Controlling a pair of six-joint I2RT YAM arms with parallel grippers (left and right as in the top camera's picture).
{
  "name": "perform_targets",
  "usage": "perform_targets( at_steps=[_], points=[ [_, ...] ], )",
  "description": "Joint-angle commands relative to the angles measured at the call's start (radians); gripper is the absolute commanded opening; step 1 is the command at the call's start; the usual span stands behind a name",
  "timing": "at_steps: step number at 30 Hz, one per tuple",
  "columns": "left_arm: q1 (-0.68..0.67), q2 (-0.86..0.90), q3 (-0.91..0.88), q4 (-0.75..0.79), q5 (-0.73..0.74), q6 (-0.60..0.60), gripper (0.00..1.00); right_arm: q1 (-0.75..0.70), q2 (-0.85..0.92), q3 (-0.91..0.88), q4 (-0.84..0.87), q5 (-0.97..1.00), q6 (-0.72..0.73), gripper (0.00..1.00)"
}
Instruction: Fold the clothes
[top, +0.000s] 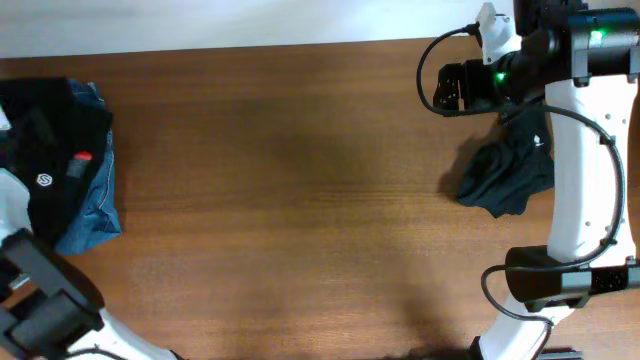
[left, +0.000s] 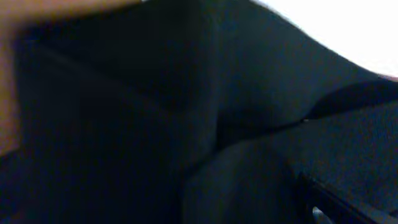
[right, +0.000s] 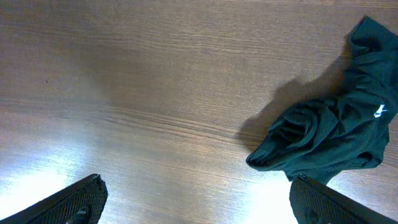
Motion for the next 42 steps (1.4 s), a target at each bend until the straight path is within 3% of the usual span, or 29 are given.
perform_targets(
  at_steps=[1, 9, 18, 25, 32, 38, 42],
  points=[
    [-0.008, 0.107, 0.003, 0.007, 0.036, -0.001, 0.99, 0.000, 0.002, -0.006, -0.005, -0.021, -0.006, 0.99],
    [-0.050, 0.314, 0.003, -0.011, 0.059, -0.001, 0.99, 0.000, 0.002, -0.006, -0.006, -0.032, -0.006, 0.98],
    [-0.085, 0.330, 0.003, -0.038, 0.064, -0.003, 0.99, 0.000, 0.002, -0.006, -0.006, -0.047, -0.006, 0.99],
    [-0.086, 0.187, 0.005, -0.055, 0.087, -0.032, 0.99, 0.000, 0.002, -0.006, -0.005, -0.046, -0.007, 0.99],
    [-0.086, -0.082, 0.005, -0.077, 0.052, -0.031, 0.99, 0.000, 0.002, -0.006, 0.000, -0.047, -0.007, 0.99],
    [-0.085, -0.159, 0.005, -0.077, -0.066, -0.027, 0.99, 0.000, 0.002, -0.006, -0.001, -0.046, -0.007, 0.99],
    [-0.085, -0.164, 0.008, -0.076, -0.068, -0.027, 0.99, 0.000, 0.002, -0.006, -0.002, -0.046, -0.007, 0.99]
  ],
)
